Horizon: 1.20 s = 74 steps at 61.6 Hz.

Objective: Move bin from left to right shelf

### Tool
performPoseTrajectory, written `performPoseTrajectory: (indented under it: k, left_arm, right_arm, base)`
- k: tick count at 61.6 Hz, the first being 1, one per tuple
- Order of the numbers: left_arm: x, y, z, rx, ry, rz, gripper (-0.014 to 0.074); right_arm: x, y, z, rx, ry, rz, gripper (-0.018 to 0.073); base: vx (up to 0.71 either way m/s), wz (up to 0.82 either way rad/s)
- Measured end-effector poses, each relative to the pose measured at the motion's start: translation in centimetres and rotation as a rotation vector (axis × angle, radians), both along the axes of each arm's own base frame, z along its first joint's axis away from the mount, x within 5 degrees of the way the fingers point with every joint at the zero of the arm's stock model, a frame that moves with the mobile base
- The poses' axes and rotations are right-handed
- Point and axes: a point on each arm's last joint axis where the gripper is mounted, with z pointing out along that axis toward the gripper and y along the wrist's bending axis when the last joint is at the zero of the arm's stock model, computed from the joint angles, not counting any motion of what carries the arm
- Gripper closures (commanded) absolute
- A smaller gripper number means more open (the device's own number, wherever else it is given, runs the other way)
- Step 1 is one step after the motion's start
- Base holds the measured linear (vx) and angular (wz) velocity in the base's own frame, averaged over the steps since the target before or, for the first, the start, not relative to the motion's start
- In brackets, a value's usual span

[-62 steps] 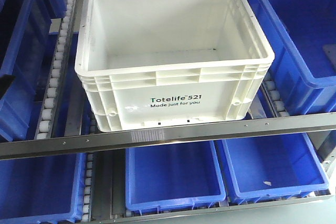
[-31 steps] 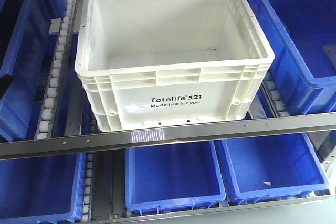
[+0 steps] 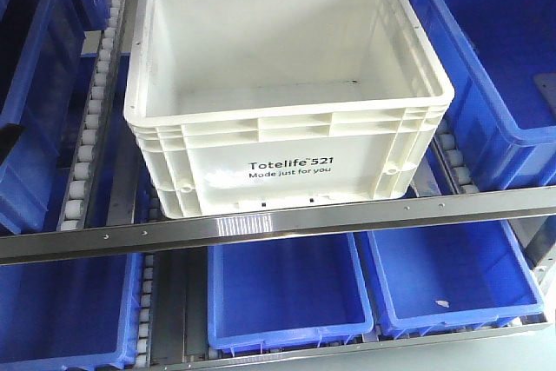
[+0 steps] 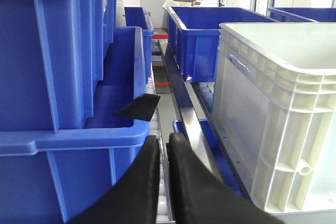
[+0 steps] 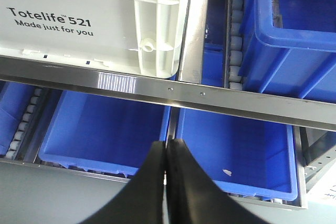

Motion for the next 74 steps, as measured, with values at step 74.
performPoseTrajectory:
  k: [74]
  left_arm:
    - [0.0,0.0,0.0,0.003,-0.001,0.0,0.0568]
  right_arm:
    - [-2.7,-2.1,-8.4,0.043,-0.424,-0.213,0.0568]
  base:
    - [0.0,0.0]
